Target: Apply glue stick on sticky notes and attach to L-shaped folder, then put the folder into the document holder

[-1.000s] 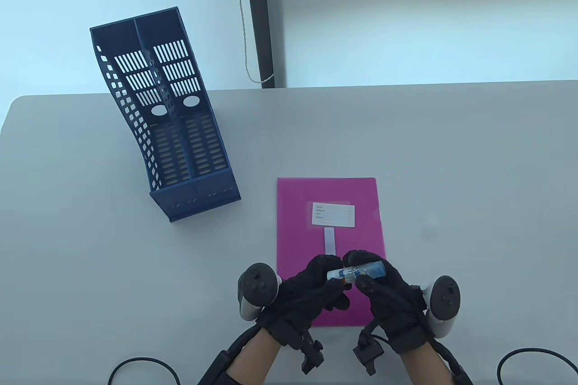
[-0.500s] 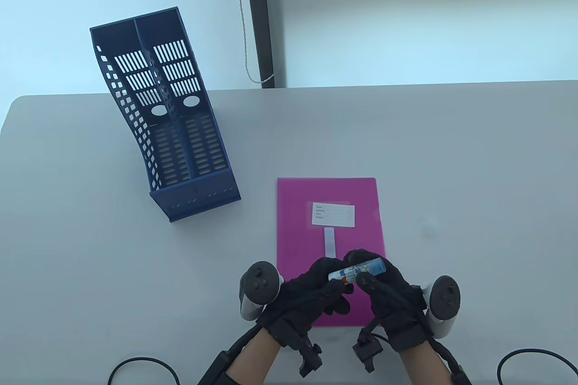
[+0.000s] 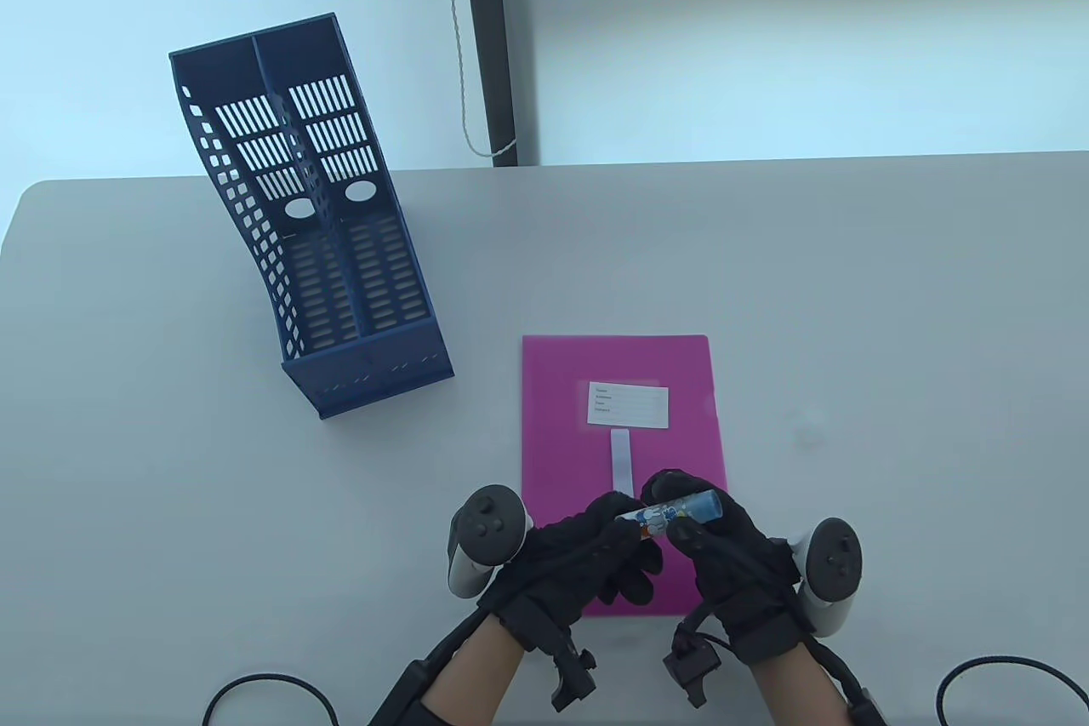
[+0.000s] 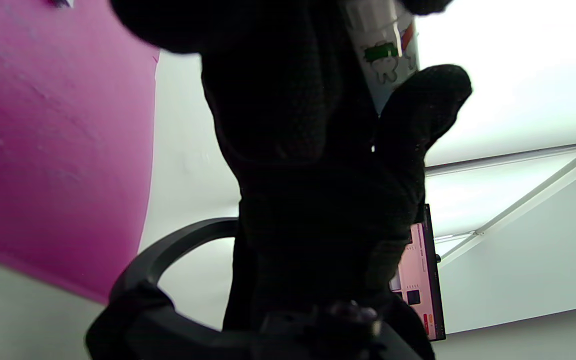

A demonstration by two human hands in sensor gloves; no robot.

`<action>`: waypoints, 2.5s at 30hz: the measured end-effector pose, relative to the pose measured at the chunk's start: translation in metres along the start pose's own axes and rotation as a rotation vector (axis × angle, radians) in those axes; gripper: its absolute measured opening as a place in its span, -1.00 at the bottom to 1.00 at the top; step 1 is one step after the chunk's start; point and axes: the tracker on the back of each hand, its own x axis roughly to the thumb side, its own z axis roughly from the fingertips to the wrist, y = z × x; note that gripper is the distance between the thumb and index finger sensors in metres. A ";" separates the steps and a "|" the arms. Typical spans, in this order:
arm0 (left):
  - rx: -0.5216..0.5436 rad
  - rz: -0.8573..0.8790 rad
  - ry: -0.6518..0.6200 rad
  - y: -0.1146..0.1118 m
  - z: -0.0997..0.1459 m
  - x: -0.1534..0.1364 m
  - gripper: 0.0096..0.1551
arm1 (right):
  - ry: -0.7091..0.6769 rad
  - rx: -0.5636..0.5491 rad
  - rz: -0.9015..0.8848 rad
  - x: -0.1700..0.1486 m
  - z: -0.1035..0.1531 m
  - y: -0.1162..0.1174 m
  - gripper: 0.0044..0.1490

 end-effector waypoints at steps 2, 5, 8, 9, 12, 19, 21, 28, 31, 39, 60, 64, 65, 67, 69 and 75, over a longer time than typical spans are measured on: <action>-0.032 0.141 0.017 0.000 -0.001 -0.004 -0.23 | -0.002 0.011 0.002 0.000 0.000 0.001 -0.38; -0.066 0.098 0.010 0.003 -0.001 -0.002 -0.22 | -0.007 0.022 -0.011 0.001 0.000 0.002 -0.38; 0.059 0.006 -0.037 0.004 0.001 0.002 -0.24 | -0.009 -0.016 0.005 0.000 0.001 -0.001 -0.38; 0.076 -0.017 -0.041 0.004 0.001 0.004 -0.29 | -0.009 -0.010 -0.001 0.000 0.000 -0.001 -0.38; 0.043 -0.047 -0.057 0.006 0.000 0.006 -0.30 | -0.006 0.013 -0.019 0.001 0.000 0.002 -0.38; -0.074 0.137 0.021 0.003 -0.002 -0.003 -0.20 | -0.005 0.037 -0.022 0.000 0.000 0.003 -0.38; -0.022 0.138 0.003 0.002 0.000 -0.004 -0.19 | -0.007 0.029 -0.015 0.001 0.000 0.003 -0.38; -0.011 0.072 -0.023 0.003 0.000 0.000 -0.29 | -0.007 0.038 -0.010 0.002 -0.001 0.003 -0.38; 0.034 0.048 -0.047 0.008 0.001 0.002 -0.29 | -0.011 0.106 0.062 0.011 -0.004 0.000 -0.23; 0.140 -0.031 -0.101 0.022 0.008 0.010 -0.30 | 0.133 -0.068 1.083 0.059 -0.026 -0.061 -0.07; 0.120 -0.053 -0.056 0.030 0.009 0.001 -0.29 | 0.632 -0.165 1.683 -0.009 -0.065 -0.118 -0.37; 0.116 -0.074 -0.054 0.030 0.009 0.001 -0.29 | 0.433 -0.254 1.402 0.011 -0.047 -0.116 -0.34; 0.115 -0.076 -0.053 0.030 0.009 0.001 -0.29 | 0.348 -0.238 1.196 0.018 -0.040 -0.110 -0.33; 0.112 -0.075 -0.051 0.029 0.009 0.001 -0.29 | 0.239 -0.226 0.860 0.024 -0.027 -0.096 -0.32; 0.107 -0.078 -0.050 0.028 0.009 0.001 -0.29 | 0.175 -0.172 0.595 0.027 -0.015 -0.080 -0.31; 0.064 -0.136 -0.036 0.022 0.010 0.001 -0.29 | 0.072 -0.093 0.288 0.023 0.009 -0.049 -0.27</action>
